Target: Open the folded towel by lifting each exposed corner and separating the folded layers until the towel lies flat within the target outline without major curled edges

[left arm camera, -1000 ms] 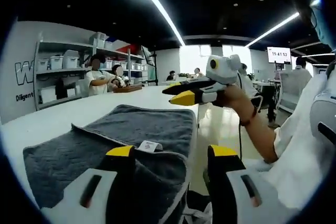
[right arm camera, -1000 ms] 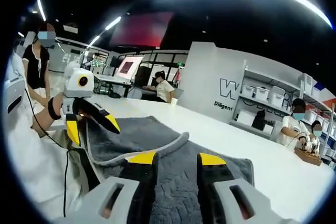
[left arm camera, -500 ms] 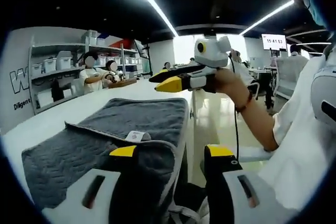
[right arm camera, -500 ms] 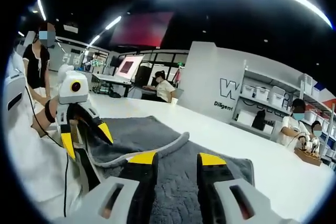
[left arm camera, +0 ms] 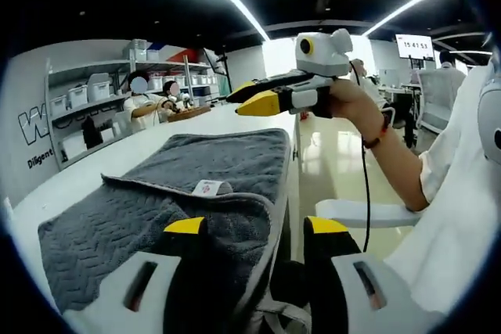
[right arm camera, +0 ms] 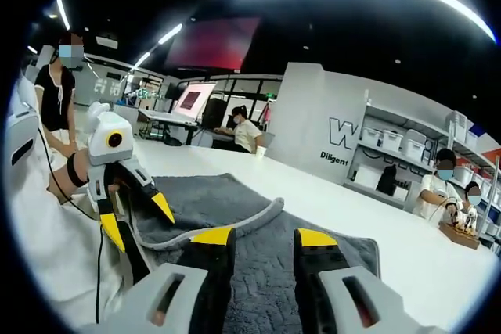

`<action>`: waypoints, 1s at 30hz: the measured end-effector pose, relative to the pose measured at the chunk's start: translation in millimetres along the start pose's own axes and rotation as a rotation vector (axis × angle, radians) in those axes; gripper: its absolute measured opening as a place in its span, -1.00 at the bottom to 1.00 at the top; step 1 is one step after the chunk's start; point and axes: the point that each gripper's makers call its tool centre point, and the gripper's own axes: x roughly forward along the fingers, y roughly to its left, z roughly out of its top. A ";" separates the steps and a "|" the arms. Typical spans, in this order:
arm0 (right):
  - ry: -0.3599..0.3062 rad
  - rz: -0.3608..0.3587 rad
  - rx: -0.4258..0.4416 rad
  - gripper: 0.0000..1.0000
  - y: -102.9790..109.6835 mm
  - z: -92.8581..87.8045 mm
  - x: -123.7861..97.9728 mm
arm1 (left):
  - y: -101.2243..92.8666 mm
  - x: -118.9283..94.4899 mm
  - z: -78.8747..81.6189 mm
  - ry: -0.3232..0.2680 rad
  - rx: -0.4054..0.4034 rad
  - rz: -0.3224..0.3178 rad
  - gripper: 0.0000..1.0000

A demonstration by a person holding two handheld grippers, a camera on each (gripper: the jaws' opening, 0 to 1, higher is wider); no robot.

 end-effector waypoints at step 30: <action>-0.005 0.028 -0.004 -0.51 8.9 2.4 5.8 | 7.8 -2.3 -2.8 -0.049 -0.103 0.011 -0.59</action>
